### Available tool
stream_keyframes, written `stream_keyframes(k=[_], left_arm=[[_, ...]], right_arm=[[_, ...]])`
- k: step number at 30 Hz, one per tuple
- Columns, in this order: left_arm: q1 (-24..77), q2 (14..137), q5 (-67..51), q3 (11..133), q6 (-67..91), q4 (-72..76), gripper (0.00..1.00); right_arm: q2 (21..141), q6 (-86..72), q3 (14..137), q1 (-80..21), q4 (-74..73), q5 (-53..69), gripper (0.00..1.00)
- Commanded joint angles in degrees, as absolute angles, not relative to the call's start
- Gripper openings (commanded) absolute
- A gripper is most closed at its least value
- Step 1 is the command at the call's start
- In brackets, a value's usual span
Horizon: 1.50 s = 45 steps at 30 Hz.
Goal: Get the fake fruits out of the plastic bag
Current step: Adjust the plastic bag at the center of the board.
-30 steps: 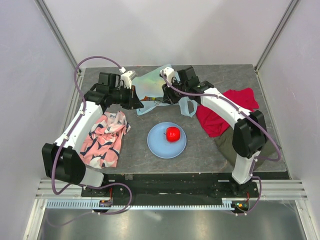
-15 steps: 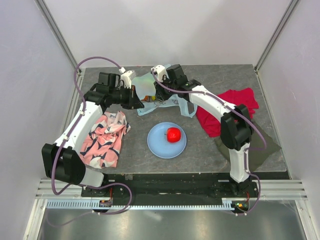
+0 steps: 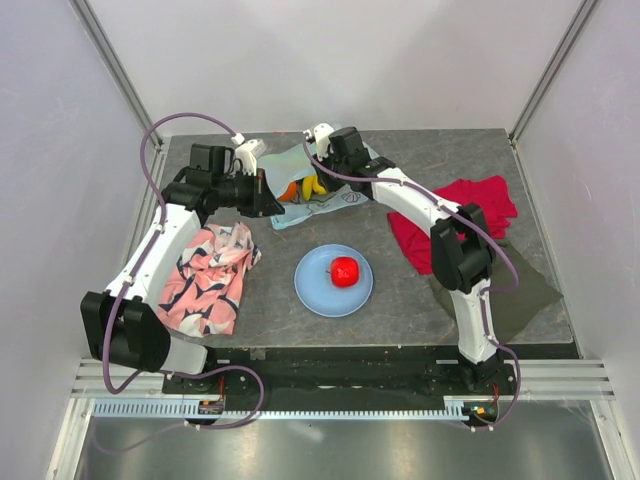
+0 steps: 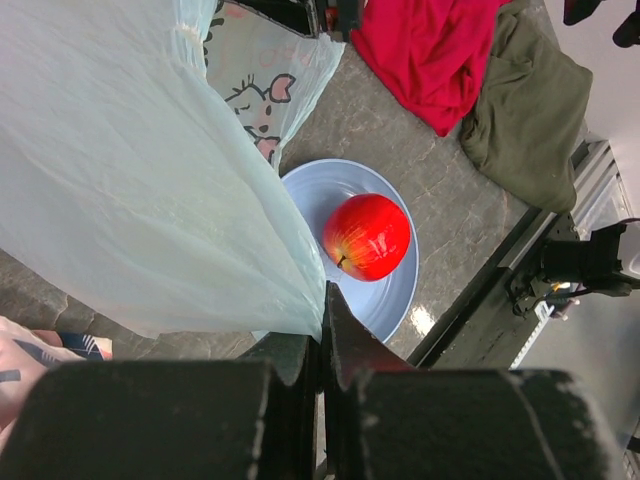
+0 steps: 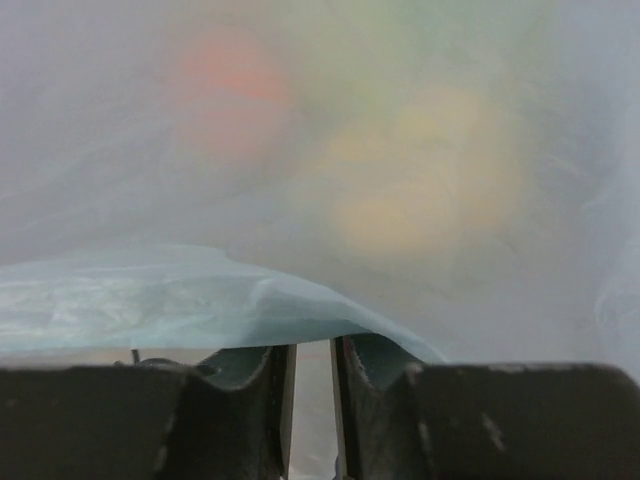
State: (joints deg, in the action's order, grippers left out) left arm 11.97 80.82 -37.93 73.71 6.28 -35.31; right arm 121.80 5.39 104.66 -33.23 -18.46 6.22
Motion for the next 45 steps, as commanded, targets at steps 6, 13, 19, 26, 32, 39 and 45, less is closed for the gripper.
stream_keyframes(k=[6,13,19,26,32,39,45], left_arm=[[11.8,79.5,-40.7,72.1,6.2,-35.0,0.02],[11.8,79.9,-41.1,70.5,6.1,-35.1,0.01],[11.7,80.4,-40.6,70.4,4.9,-35.4,0.02],[11.8,81.9,-40.5,71.5,4.6,-35.8,0.02],[11.8,82.4,-40.3,72.0,4.5,-35.9,0.02],[11.8,83.0,-40.3,72.1,5.1,-35.0,0.02],[11.8,82.1,-40.2,71.4,5.4,-34.3,0.02]], right_arm=[[129.0,5.9,112.8,-33.1,-15.8,-5.9,0.59],[133.3,5.9,117.0,-33.0,-16.0,-8.1,0.69],[140.6,5.9,125.4,-32.4,-20.6,-8.5,0.77],[144.6,7.9,130.6,-31.8,-24.3,-12.6,0.82],[140.9,9.9,123.8,-30.7,-25.2,-12.9,0.81],[135.6,13.3,115.4,-30.2,-25.5,-15.0,0.86],[128.9,16.2,107.7,-30.1,-24.3,-14.0,0.88]])
